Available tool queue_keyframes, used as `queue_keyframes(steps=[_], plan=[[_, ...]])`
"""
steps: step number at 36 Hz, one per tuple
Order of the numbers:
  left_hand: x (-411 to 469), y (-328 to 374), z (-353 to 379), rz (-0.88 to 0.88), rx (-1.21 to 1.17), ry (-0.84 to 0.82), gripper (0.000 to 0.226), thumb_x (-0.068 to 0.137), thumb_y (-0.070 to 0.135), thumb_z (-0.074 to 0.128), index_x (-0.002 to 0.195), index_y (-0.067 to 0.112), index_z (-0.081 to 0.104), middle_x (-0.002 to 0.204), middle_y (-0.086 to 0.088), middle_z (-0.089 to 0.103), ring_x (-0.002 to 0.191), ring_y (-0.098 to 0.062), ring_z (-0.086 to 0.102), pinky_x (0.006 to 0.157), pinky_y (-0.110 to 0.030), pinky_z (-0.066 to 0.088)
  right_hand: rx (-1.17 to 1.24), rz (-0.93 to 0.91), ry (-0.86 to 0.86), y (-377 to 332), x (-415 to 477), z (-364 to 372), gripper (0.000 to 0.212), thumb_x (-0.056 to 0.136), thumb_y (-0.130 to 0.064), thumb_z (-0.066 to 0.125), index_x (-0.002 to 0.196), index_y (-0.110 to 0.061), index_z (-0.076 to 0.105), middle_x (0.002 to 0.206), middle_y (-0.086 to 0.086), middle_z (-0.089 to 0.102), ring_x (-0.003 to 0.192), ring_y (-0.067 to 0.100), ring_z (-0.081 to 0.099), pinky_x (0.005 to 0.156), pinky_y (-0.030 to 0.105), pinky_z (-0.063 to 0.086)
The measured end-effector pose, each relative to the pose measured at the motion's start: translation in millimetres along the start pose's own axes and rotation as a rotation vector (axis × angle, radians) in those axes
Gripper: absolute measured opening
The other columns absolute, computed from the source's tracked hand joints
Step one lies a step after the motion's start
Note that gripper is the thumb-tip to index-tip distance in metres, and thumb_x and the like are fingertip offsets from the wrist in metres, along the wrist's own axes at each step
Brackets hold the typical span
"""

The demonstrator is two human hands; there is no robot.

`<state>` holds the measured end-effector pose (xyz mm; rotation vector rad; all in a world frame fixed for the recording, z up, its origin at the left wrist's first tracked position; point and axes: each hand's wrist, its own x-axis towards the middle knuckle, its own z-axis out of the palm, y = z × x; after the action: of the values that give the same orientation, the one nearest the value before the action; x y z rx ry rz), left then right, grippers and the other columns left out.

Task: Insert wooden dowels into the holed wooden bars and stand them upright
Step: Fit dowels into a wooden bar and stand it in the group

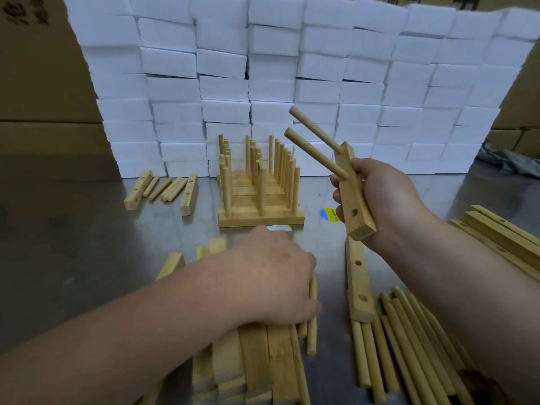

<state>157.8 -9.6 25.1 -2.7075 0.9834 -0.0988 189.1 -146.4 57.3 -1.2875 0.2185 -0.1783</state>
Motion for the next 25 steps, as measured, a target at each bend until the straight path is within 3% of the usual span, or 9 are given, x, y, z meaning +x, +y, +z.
queue_keyframes(steps=[4, 7, 10, 13, 17, 20, 25], plan=[[1.0, 5.1, 5.3, 0.033, -0.036, 0.04, 0.04, 0.089, 0.05, 0.039, 0.116, 0.021, 0.045, 0.102, -0.003, 0.06, 0.099, -0.026, 0.049, 0.092, -0.04, 0.034, -0.01, -0.002, -0.004, -0.4, -1.1, 1.2, 0.022, 0.091, -0.021, 0.045, 0.081, -0.01, 0.061, 0.061, 0.001, 0.058, 0.044, 0.012, 0.045, 0.042, 0.021, 0.036], [0.6, 9.9, 7.0, 0.067, -0.095, 0.052, 0.035, 0.091, 0.045, 0.04, 0.117, 0.024, 0.048, 0.106, -0.002, 0.059, 0.102, -0.024, 0.049, 0.094, -0.038, 0.031, -0.015, 0.0, -0.006, 0.3, -2.3, 2.1, 0.023, 0.091, -0.021, 0.045, 0.078, -0.011, 0.06, 0.056, 0.0, 0.059, 0.044, 0.012, 0.044, 0.041, 0.02, 0.036], [1.0, 11.7, 6.4, 0.062, -0.211, 0.053, 0.036, 0.092, 0.046, 0.044, 0.119, 0.022, 0.046, 0.1, -0.002, 0.058, 0.102, -0.025, 0.05, 0.084, -0.035, 0.031, -0.032, -0.007, -0.009, 1.2, -2.1, 2.1, 0.024, 0.091, -0.021, 0.045, 0.077, -0.011, 0.06, 0.056, -0.001, 0.058, 0.045, 0.012, 0.044, 0.042, 0.021, 0.036], [0.7, 13.7, 5.0, 0.015, -0.332, 0.01, 0.046, 0.091, 0.046, 0.049, 0.127, 0.019, 0.038, 0.082, 0.002, 0.047, 0.103, -0.027, 0.05, 0.059, -0.028, 0.024, -0.042, -0.004, -0.009, 2.3, -1.8, 2.3, 0.024, 0.09, -0.022, 0.045, 0.076, -0.011, 0.061, 0.057, 0.0, 0.059, 0.045, 0.012, 0.044, 0.043, 0.021, 0.036], [4.0, 16.1, 8.2, -0.034, -0.382, -0.018, 0.055, 0.088, 0.046, 0.053, 0.131, 0.017, 0.037, 0.102, 0.0, 0.059, 0.103, -0.024, 0.053, 0.054, -0.026, 0.025, -0.04, 0.006, -0.011, 3.2, -1.4, 2.4, 0.023, 0.09, -0.022, 0.045, 0.078, -0.012, 0.061, 0.058, 0.0, 0.059, 0.045, 0.012, 0.044, 0.043, 0.02, 0.036], [5.5, 15.2, 9.2, -0.077, -0.409, -0.028, 0.051, 0.086, 0.046, 0.056, 0.127, 0.018, 0.043, 0.104, 0.0, 0.06, 0.098, -0.022, 0.056, 0.056, -0.025, 0.031, -0.038, 0.009, -0.007, 3.5, -0.5, 2.2, 0.024, 0.09, -0.023, 0.046, 0.077, -0.011, 0.061, 0.059, 0.0, 0.059, 0.046, 0.012, 0.044, 0.043, 0.022, 0.036], [8.0, 4.5, 2.8, -0.214, -0.515, 0.066, 0.018, 0.087, 0.032, 0.053, 0.097, 0.021, 0.062, 0.084, 0.003, 0.066, 0.078, -0.014, 0.06, 0.06, -0.02, 0.043, -0.026, -0.008, 0.008, 1.0, 0.1, 0.6, 0.024, 0.09, -0.022, 0.046, 0.077, -0.01, 0.062, 0.06, 0.001, 0.058, 0.044, 0.013, 0.045, 0.042, 0.022, 0.035]])
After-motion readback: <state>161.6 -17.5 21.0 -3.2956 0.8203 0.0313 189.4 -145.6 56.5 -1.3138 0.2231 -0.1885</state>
